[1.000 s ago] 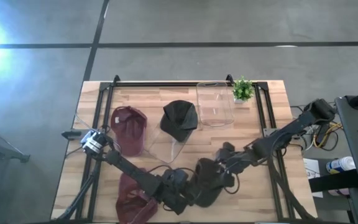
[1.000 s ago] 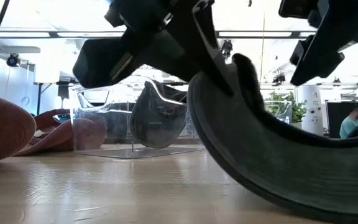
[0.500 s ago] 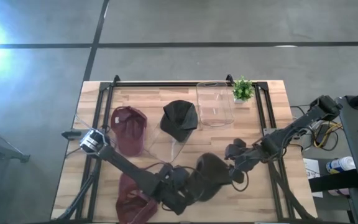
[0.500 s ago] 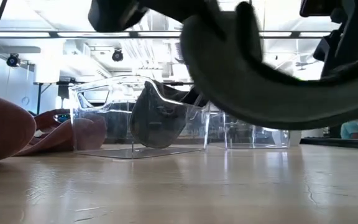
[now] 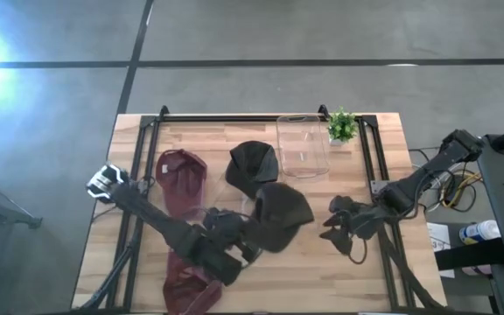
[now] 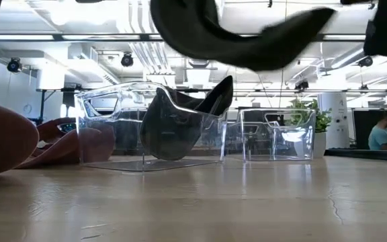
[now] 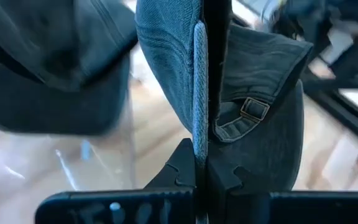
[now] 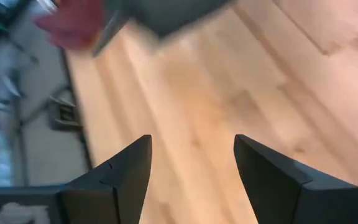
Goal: Pick & Place hat
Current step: Put the black cap into the left transparent bin
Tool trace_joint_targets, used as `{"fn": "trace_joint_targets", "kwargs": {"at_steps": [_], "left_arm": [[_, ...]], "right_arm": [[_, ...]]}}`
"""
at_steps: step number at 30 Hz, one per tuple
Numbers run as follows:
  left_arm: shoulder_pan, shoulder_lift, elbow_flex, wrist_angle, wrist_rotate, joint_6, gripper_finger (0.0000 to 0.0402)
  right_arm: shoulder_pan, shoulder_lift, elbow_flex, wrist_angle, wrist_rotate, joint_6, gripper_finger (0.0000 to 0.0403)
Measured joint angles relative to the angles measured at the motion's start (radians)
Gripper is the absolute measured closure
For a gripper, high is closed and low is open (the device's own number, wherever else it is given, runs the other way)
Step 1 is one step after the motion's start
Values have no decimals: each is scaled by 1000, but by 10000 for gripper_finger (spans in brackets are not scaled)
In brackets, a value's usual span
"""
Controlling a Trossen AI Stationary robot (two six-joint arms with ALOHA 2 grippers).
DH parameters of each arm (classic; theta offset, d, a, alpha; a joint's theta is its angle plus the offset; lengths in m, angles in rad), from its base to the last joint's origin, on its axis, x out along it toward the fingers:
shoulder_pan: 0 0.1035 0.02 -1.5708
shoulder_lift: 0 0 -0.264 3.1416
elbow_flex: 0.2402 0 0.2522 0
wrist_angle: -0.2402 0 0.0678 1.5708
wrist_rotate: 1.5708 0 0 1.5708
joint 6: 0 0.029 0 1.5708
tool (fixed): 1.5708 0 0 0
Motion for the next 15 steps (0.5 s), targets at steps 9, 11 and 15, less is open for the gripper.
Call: {"fn": "trace_joint_targets", "kwargs": {"at_steps": [9,11,15], "left_arm": [[58,-186,-235,222,-28,178,397],[68,-224,-286,248,-22,190,397],[75,-301,-376,297,-12,214,397]], "right_arm": [[18,120,-1,252,250,-3,179],[18,148,2,285,327,13,179],[16,198,6,405,424,-4,179]]}}
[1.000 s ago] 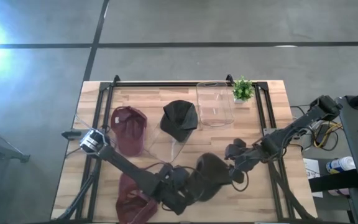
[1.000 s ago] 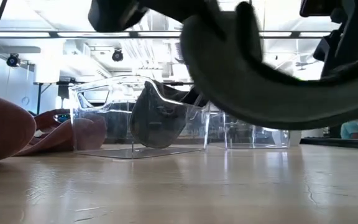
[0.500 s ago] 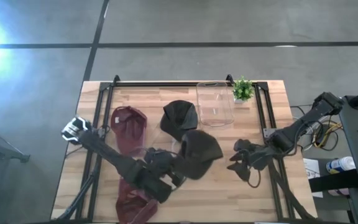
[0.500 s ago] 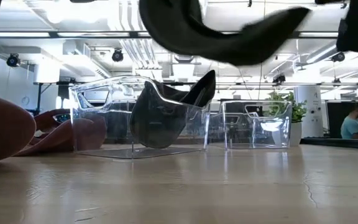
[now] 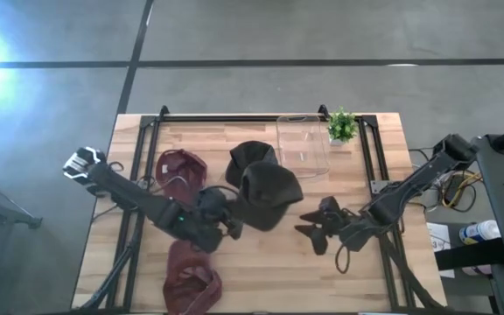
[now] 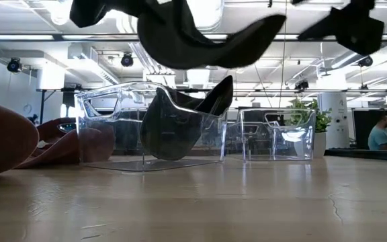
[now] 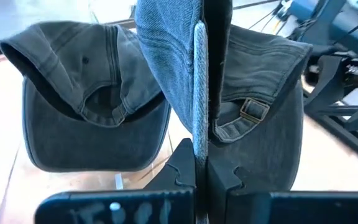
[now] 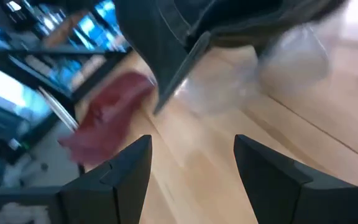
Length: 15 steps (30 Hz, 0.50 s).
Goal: Pick & Place hat
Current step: Put the black cap into the left transparent bin
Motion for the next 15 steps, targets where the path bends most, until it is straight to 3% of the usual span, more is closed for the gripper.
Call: {"fn": "trace_joint_targets", "kwargs": {"at_steps": [5,15], "left_arm": [[4,-92,-89,63,2,62,397],[44,-233,-219,124,64,212,397]], "right_arm": [[-51,73,33,159,23,-97,179],[-195,272,242,166,19,-183,179]]}}
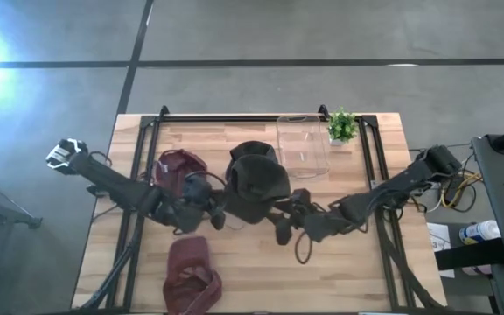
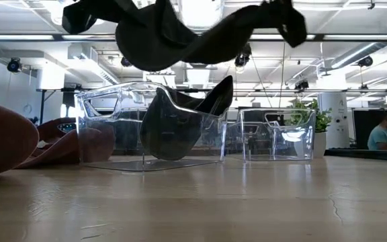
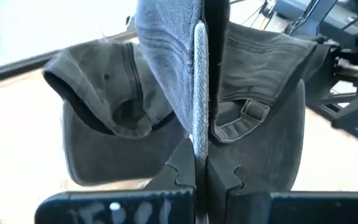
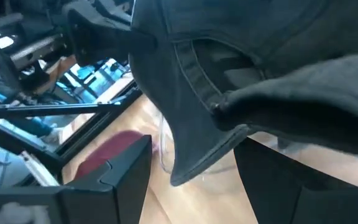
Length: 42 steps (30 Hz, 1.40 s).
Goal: Pick & Place hat
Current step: Put the black cap into the left transparent bin
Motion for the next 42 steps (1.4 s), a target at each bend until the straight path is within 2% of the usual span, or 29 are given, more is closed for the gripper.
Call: {"fn": "trace_joint_targets", "kwargs": {"at_steps": [3,8,10,14,21,26,36,39,42], "left_arm": [[11,-50,-37,17,8,33,397],[28,-147,-109,52,29,83,397],[35,-185,-150,89,64,101,397],[44,-240,-248,187,103,127,397],[50,-306,-377,334,108,152,397],[88,-333,-403,343,112,191,397],[191,-332,-430,437,248,267,397],[208,-329,-430,433,270,287,396],[227,-324,-432,432,286,313,393]], "right_arm": [[-29,50,77,-24,-4,-7,179],[-80,127,173,-160,-5,84,179],[-101,153,198,-157,-17,99,179],[-136,192,240,-156,-48,100,179],[-176,198,248,-164,-70,147,179],[-185,196,243,-182,-156,182,179],[-212,196,231,-215,-155,231,181],[-226,196,231,-214,-155,223,198],[-238,196,228,-213,-159,208,232]]}}
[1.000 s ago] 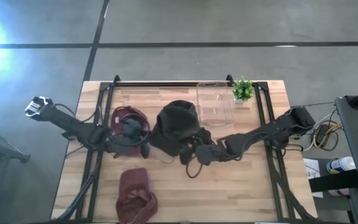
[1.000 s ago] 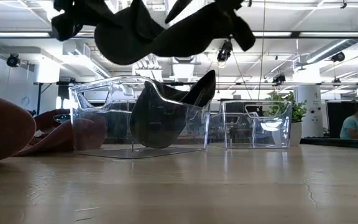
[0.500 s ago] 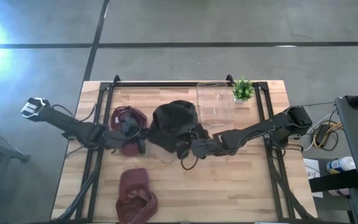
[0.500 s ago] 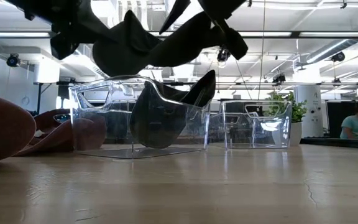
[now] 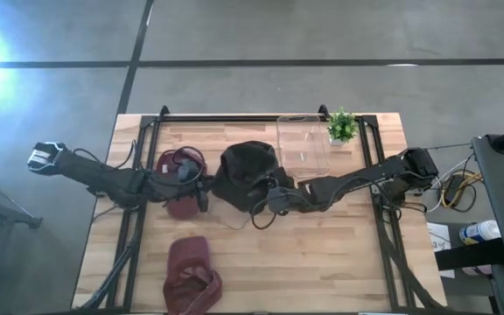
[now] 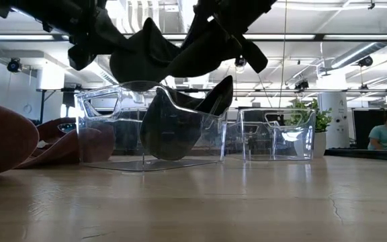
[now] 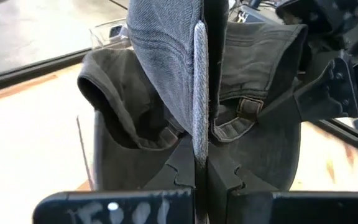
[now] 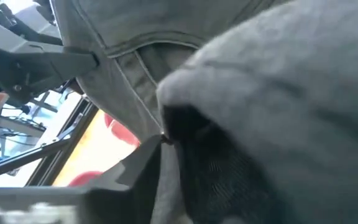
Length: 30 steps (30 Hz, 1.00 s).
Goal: Pick & Place hat
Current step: Put the black cap into the left transparent bin
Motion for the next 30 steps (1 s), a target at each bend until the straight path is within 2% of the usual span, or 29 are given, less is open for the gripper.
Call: {"fn": "trace_joint_targets", "kwargs": {"at_steps": [7,14,21,30], "left_arm": [[62,7,-11,1,30,33,395],[94,7,-12,2,42,74,377],[98,49,-12,-2,35,40,359],[100,81,-2,-57,-12,-31,237]], "right_arm": [[-8,0,-2,2,-14,-2,310],[-31,1,-17,4,-41,-11,383],[-44,1,-21,-23,-14,-57,388],[-43,1,-21,-95,25,-3,389]]}}
